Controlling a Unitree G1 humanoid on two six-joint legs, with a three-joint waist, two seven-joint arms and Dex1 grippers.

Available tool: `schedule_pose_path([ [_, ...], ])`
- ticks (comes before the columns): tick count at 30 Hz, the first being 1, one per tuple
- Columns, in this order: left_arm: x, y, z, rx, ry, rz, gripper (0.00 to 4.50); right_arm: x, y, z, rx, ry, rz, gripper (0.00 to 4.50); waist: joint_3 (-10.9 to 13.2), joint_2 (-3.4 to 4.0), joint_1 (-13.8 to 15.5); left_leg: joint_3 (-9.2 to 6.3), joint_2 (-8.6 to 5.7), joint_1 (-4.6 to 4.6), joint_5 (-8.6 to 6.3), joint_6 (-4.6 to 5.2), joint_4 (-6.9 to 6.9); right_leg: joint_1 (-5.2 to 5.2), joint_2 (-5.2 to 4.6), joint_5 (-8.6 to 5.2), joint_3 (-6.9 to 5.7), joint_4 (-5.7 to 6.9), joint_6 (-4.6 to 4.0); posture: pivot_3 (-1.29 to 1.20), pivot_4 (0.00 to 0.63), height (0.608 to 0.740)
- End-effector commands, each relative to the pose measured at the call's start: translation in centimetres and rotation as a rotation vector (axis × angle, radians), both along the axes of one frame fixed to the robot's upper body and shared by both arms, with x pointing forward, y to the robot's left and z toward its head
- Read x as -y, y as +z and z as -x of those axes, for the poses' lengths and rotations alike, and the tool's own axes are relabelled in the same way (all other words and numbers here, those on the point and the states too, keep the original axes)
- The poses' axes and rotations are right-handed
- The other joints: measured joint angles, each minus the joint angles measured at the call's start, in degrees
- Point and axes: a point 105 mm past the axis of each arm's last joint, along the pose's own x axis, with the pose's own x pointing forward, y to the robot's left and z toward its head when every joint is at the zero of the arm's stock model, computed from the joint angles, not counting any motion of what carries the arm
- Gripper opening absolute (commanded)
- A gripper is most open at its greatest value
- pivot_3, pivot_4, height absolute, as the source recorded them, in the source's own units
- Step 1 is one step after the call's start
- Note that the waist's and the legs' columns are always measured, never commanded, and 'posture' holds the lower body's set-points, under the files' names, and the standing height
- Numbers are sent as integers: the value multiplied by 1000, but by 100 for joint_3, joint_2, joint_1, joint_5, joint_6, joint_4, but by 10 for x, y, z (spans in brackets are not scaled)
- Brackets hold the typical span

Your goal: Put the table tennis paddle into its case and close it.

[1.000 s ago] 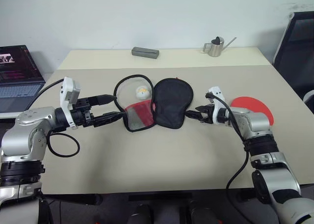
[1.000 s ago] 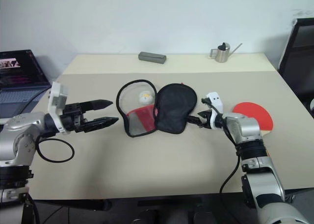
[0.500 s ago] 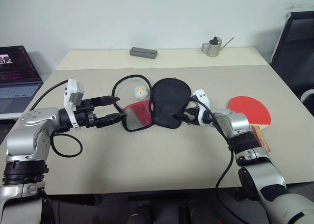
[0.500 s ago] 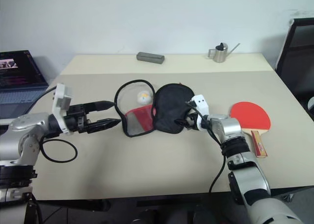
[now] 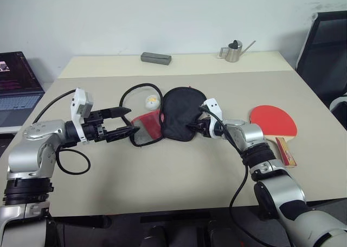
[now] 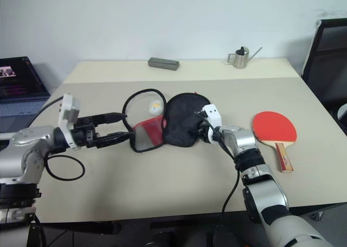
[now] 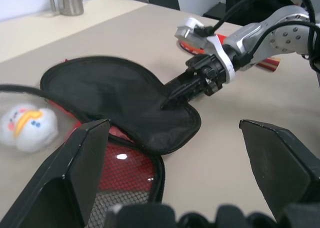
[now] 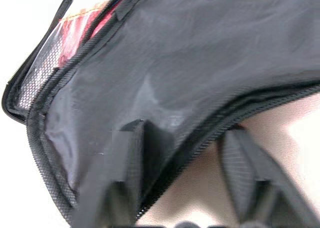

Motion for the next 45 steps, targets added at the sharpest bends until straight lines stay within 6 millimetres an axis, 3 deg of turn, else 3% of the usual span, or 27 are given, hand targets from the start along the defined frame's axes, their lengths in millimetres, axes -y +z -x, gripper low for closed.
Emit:
schedule_pose_path([
  [1, -3, -1, 12, 3, 3, -18, 4500, 7, 14, -1, 16, -28, -36, 673, 0, 0, 0, 1, 0, 0, 0, 0, 0, 0, 0, 0, 2, 0, 0, 0, 150, 740],
  [3, 2, -10, 18, -25, -16, -35, 4500, 14, 12, 1, -3, -48, -40, 16, 0, 0, 1, 3, 1, -1, 0, 0, -4, -3, -1, 0, 5, -2, 0, 0, 150, 740],
  [13, 35, -18, 32, -69, -123, -29, 4500, 50, 11, 20, -68, -111, -30, 16, 0, -1, 48, 1, -1, -3, 0, -1, -2, 0, -2, 1, 2, -3, 1, 0, 150, 740],
  [26, 45, -14, 31, -75, -169, -32, 4500, 70, 18, 46, -87, -149, -15, 16, 0, -1, 24, 4, 1, -3, 0, -1, -2, -1, 0, 1, 4, -4, 1, 0, 150, 740],
  [36, 45, -13, 32, -78, -176, -37, 4500, 94, 15, 47, -92, -175, 41, 16, 0, -1, 27, 6, 1, -3, 0, 0, -3, 0, 0, 1, 5, -6, 1, 0, 150, 740],
  [45, 46, -14, 32, -79, -179, -40, 4500, 107, 12, 35, -69, -182, 97, 16, 1, -3, 26, 9, 1, -3, 0, 0, -3, 0, 0, 1, 6, -7, 2, 0, 150, 740],
])
